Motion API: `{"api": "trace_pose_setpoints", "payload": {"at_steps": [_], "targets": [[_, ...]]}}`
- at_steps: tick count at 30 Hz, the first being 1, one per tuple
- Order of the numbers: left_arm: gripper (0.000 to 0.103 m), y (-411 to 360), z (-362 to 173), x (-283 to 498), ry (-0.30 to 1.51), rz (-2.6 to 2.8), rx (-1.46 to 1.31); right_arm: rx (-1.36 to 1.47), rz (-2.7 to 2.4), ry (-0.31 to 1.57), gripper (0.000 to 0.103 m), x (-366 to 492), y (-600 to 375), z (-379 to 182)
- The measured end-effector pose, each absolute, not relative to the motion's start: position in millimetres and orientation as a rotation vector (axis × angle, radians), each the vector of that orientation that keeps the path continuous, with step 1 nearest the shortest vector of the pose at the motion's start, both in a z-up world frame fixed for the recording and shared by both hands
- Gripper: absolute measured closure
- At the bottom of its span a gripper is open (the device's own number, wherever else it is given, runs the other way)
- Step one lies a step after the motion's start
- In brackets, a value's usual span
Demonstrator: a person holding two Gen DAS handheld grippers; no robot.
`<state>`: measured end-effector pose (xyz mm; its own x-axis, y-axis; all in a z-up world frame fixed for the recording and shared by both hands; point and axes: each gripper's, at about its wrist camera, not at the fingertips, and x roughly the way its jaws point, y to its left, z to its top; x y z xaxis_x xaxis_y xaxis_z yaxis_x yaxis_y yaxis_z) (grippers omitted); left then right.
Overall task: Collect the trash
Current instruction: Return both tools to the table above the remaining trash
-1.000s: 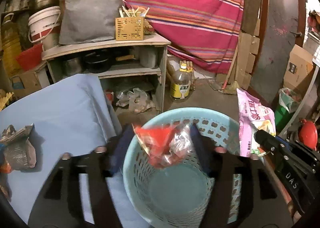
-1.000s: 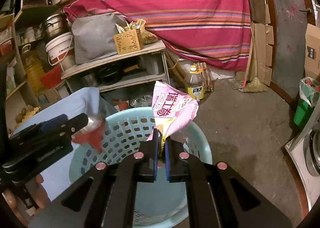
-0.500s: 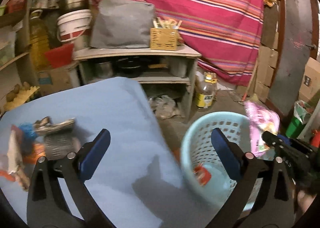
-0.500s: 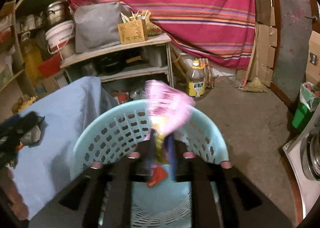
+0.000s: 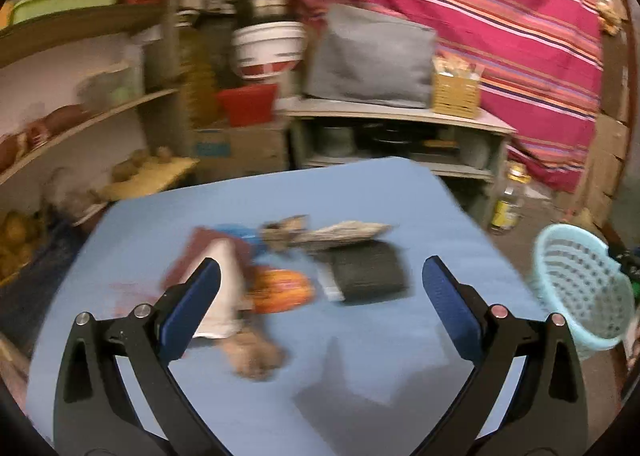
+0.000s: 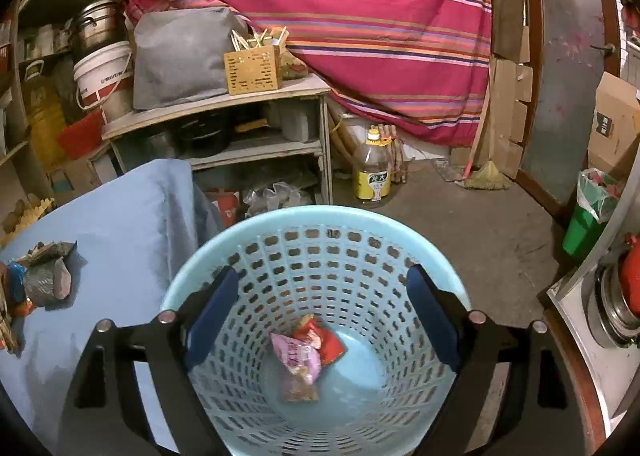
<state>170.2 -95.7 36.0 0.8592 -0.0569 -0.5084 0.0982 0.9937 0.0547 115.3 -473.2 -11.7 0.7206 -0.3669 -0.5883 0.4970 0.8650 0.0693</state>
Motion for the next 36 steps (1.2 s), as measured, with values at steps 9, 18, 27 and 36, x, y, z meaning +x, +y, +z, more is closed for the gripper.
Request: {"api": "trace_pose_setpoints", "payload": {"at_steps": [9, 18, 27, 36], "targets": [[0.005, -5, 22, 176, 0.553, 0.054, 0.033, 0.235, -0.430, 0.552, 0.009, 132, -411, -4], [0.005, 44, 2, 184, 0.608, 0.108, 0.038, 0.174, -0.330, 0.571, 0.009, 164, -339, -8], [0.005, 68, -16, 193, 0.655, 0.145, -0.002, 0.117, -0.257, 0.594, 0.009, 183, -287, -14], [0.005, 78, -28, 196, 0.696, 0.117, -0.041, 0.088, -0.232, 0.598, 0.009, 192, -266, -16]]}}
